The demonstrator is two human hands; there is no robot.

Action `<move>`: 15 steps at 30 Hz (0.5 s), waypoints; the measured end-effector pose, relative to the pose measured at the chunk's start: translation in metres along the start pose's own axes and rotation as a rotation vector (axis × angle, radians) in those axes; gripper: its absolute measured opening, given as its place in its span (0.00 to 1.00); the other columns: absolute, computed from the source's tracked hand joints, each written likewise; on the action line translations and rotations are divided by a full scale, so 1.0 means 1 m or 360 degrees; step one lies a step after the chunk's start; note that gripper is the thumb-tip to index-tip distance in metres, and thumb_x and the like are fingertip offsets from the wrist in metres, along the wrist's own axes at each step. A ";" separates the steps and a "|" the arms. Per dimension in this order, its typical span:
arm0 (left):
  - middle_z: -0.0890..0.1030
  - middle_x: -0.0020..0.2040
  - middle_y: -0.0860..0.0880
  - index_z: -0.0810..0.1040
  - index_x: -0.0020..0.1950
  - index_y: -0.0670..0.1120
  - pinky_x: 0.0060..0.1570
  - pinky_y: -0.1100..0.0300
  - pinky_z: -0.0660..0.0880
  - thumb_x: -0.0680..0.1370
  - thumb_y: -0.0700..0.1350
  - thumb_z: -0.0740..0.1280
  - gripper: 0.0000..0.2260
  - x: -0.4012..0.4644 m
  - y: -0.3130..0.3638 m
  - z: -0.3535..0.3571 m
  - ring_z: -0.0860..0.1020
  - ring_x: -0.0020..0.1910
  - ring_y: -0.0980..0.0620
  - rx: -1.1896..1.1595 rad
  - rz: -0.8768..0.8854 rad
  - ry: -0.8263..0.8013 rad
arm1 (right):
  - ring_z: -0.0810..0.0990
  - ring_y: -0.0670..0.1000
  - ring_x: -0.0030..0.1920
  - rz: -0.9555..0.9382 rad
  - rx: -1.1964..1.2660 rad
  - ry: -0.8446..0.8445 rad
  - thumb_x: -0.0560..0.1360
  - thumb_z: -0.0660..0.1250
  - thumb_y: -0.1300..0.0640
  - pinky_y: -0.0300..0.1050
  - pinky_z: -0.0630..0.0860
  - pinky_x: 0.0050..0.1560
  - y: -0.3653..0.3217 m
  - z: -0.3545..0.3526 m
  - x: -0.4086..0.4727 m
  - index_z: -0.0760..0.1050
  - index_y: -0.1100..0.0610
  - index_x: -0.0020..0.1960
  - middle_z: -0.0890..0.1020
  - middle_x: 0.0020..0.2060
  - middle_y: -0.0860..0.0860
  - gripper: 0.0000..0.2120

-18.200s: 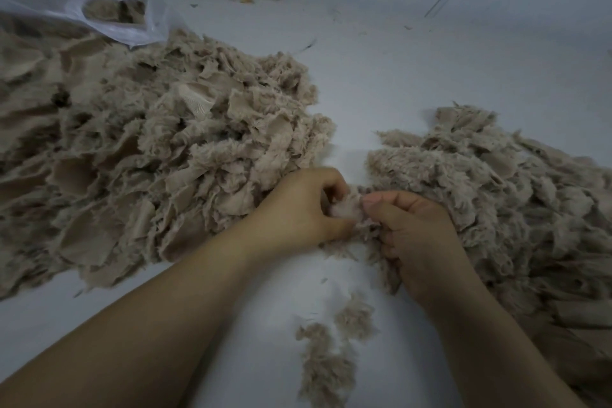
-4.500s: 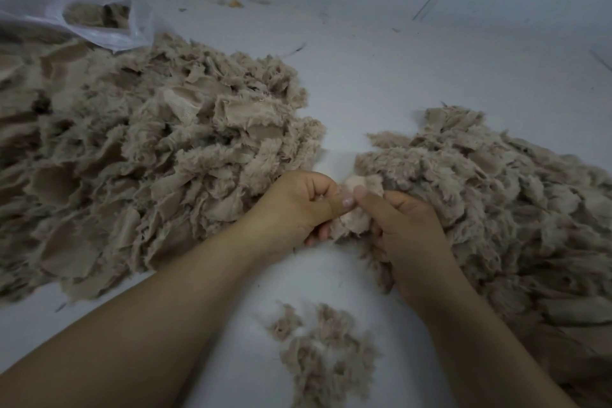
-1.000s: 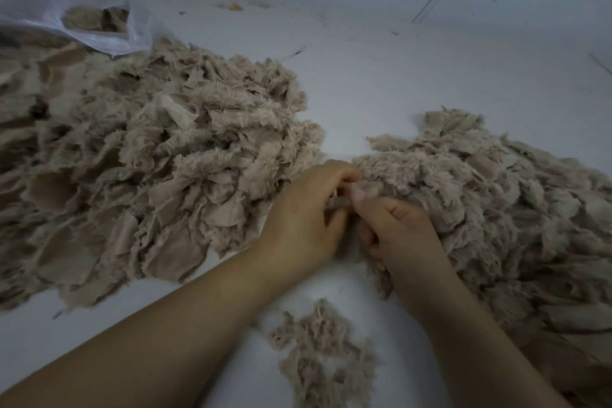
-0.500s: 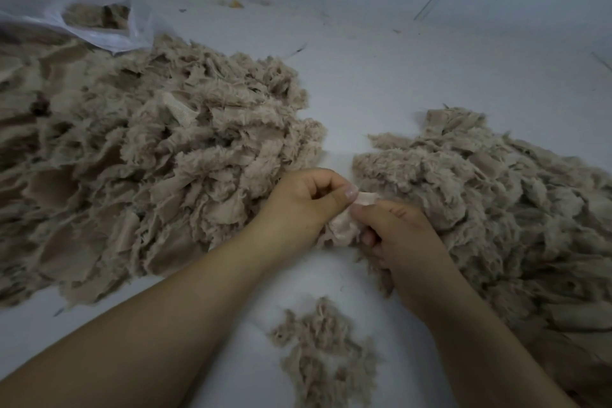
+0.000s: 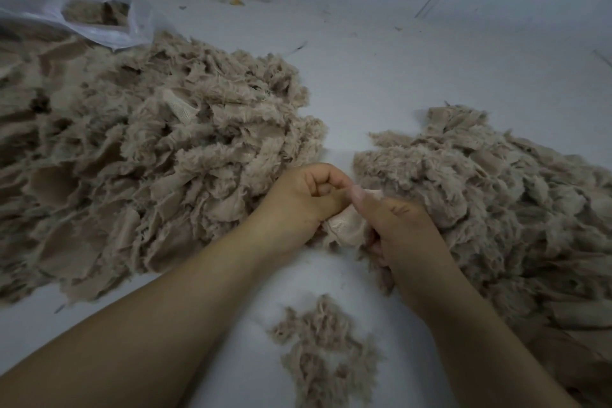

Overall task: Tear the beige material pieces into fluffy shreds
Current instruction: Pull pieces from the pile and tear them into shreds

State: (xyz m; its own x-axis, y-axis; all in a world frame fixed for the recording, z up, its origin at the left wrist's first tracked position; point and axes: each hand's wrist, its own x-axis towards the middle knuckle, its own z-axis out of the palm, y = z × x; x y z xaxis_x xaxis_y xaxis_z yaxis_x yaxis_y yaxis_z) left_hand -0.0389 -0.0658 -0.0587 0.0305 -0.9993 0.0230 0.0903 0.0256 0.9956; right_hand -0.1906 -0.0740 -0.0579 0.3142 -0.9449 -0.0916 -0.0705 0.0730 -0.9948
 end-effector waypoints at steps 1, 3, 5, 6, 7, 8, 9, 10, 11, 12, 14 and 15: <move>0.79 0.31 0.44 0.79 0.42 0.40 0.26 0.66 0.71 0.78 0.34 0.66 0.05 0.000 -0.001 0.000 0.75 0.27 0.52 -0.0077 0.0006 0.0031 | 0.62 0.45 0.20 -0.0024 -0.0006 0.0014 0.77 0.69 0.45 0.34 0.60 0.22 0.001 0.001 0.001 0.72 0.61 0.29 0.67 0.21 0.50 0.25; 0.79 0.29 0.49 0.78 0.41 0.43 0.26 0.66 0.72 0.78 0.34 0.66 0.07 0.001 -0.003 -0.001 0.75 0.26 0.55 -0.0201 0.0016 0.0165 | 0.61 0.44 0.18 -0.0070 -0.0046 0.0057 0.80 0.66 0.52 0.32 0.59 0.21 0.005 0.002 0.003 0.72 0.55 0.25 0.67 0.19 0.48 0.25; 0.78 0.30 0.49 0.78 0.40 0.44 0.28 0.63 0.72 0.79 0.35 0.66 0.09 0.002 -0.006 0.000 0.75 0.27 0.54 -0.0197 0.0059 0.0299 | 0.61 0.43 0.17 -0.0083 -0.0075 0.0099 0.81 0.65 0.54 0.31 0.59 0.21 0.006 0.003 0.004 0.71 0.54 0.24 0.67 0.17 0.46 0.26; 0.78 0.30 0.49 0.78 0.40 0.44 0.29 0.62 0.72 0.79 0.36 0.65 0.09 0.002 -0.008 0.000 0.74 0.28 0.53 -0.0193 0.0059 0.0339 | 0.61 0.43 0.17 -0.0076 -0.0057 0.0124 0.81 0.65 0.54 0.31 0.59 0.20 0.006 0.003 0.004 0.71 0.53 0.24 0.67 0.17 0.46 0.26; 0.77 0.30 0.48 0.78 0.40 0.44 0.30 0.60 0.70 0.80 0.38 0.65 0.09 0.003 -0.007 -0.001 0.73 0.28 0.50 -0.0198 0.0023 0.0358 | 0.61 0.43 0.17 -0.0059 -0.0024 0.0151 0.81 0.65 0.54 0.31 0.59 0.20 0.007 0.002 0.005 0.71 0.53 0.24 0.66 0.17 0.46 0.26; 0.76 0.30 0.45 0.78 0.40 0.44 0.30 0.58 0.68 0.80 0.43 0.66 0.09 0.002 -0.006 -0.002 0.72 0.29 0.48 -0.0213 -0.0040 0.0334 | 0.61 0.43 0.18 -0.0038 0.0024 0.0175 0.82 0.65 0.53 0.32 0.59 0.20 0.006 0.002 0.005 0.70 0.53 0.24 0.65 0.18 0.46 0.26; 0.75 0.31 0.42 0.78 0.40 0.43 0.30 0.58 0.67 0.78 0.49 0.68 0.11 0.002 -0.004 -0.005 0.71 0.29 0.46 -0.0197 -0.0110 0.0254 | 0.60 0.43 0.18 -0.0024 0.0073 0.0188 0.81 0.64 0.52 0.32 0.59 0.20 0.007 0.000 0.005 0.70 0.53 0.25 0.65 0.19 0.46 0.25; 0.75 0.32 0.40 0.78 0.40 0.43 0.28 0.60 0.67 0.76 0.54 0.70 0.14 0.002 -0.002 -0.007 0.71 0.27 0.46 -0.0090 -0.0170 0.0118 | 0.61 0.44 0.18 -0.0026 0.0107 0.0181 0.82 0.64 0.50 0.33 0.60 0.20 0.007 -0.001 0.006 0.70 0.54 0.27 0.66 0.19 0.48 0.24; 0.75 0.30 0.40 0.78 0.39 0.43 0.25 0.63 0.66 0.73 0.56 0.72 0.17 0.001 0.000 -0.010 0.71 0.24 0.48 0.0094 -0.0210 -0.0057 | 0.64 0.49 0.19 -0.0037 0.0113 0.0154 0.82 0.64 0.50 0.35 0.63 0.21 0.006 -0.002 0.006 0.72 0.58 0.30 0.69 0.20 0.53 0.23; 0.76 0.28 0.41 0.78 0.37 0.43 0.22 0.65 0.65 0.73 0.56 0.73 0.17 0.000 0.002 -0.011 0.70 0.21 0.48 0.0253 -0.0224 -0.0233 | 0.67 0.57 0.21 -0.0046 0.0120 0.0122 0.82 0.63 0.49 0.40 0.67 0.24 0.007 -0.003 0.006 0.74 0.65 0.35 0.73 0.24 0.61 0.24; 0.77 0.24 0.44 0.78 0.34 0.44 0.20 0.67 0.64 0.75 0.50 0.72 0.14 0.000 0.006 -0.013 0.69 0.18 0.53 0.0323 -0.0218 -0.0422 | 0.70 0.64 0.25 -0.0029 0.0145 0.0118 0.82 0.62 0.48 0.48 0.70 0.28 0.008 -0.003 0.005 0.73 0.73 0.43 0.76 0.30 0.69 0.26; 0.76 0.23 0.44 0.78 0.34 0.43 0.19 0.67 0.64 0.75 0.48 0.71 0.13 0.000 0.007 -0.015 0.69 0.17 0.53 0.0274 -0.0227 -0.0438 | 0.69 0.60 0.23 -0.0015 0.0152 0.0160 0.82 0.63 0.48 0.44 0.68 0.26 0.008 -0.004 0.005 0.74 0.71 0.41 0.76 0.28 0.66 0.25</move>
State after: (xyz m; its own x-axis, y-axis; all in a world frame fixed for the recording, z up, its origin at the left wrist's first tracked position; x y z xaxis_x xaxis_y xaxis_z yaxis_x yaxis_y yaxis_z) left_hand -0.0233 -0.0652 -0.0534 -0.2416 -0.9633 -0.1171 -0.0956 -0.0965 0.9907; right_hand -0.1932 -0.0788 -0.0660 0.2176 -0.9726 -0.0819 0.0240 0.0892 -0.9957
